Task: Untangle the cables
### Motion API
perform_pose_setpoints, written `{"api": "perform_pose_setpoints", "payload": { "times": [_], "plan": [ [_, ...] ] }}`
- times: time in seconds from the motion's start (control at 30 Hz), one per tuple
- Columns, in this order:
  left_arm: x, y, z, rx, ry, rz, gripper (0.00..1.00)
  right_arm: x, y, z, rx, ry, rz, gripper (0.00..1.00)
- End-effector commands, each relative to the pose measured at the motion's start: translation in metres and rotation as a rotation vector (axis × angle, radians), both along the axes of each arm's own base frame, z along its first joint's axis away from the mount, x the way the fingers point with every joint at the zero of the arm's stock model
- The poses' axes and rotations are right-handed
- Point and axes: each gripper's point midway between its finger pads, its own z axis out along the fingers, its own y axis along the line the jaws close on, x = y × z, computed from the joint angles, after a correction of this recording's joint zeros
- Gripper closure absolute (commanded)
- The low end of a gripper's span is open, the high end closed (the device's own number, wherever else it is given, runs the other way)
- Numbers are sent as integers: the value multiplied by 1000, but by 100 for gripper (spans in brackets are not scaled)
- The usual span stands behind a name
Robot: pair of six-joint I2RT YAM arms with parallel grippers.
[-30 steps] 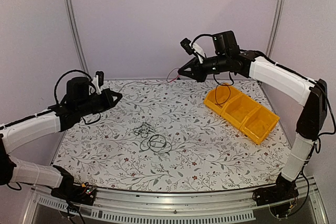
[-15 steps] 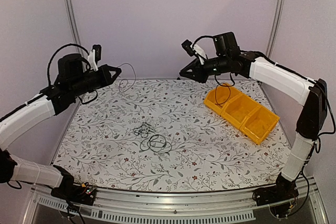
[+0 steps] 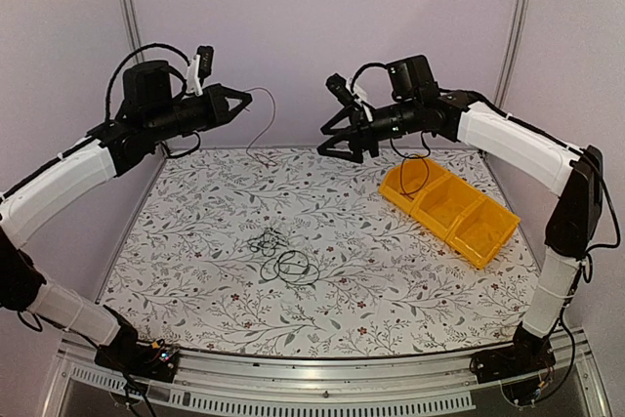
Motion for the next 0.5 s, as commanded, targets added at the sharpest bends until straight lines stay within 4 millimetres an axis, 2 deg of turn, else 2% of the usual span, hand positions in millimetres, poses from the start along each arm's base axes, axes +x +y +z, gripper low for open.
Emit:
{"api": "perform_pose_setpoints", "payload": {
  "times": [0.0,0.2,0.47],
  "plan": [
    [-12,-27,17,-21,-19,-99,100,-14,20,-5,7,-25,84,29],
    [-13,-42,25,-38,-19,-139,100,-17,31,-14,5,-39,115,28],
    [-14,-55,32,-58,-21,-180,100,14,32,-14,-11,-75,-39,30]
  ]
}}
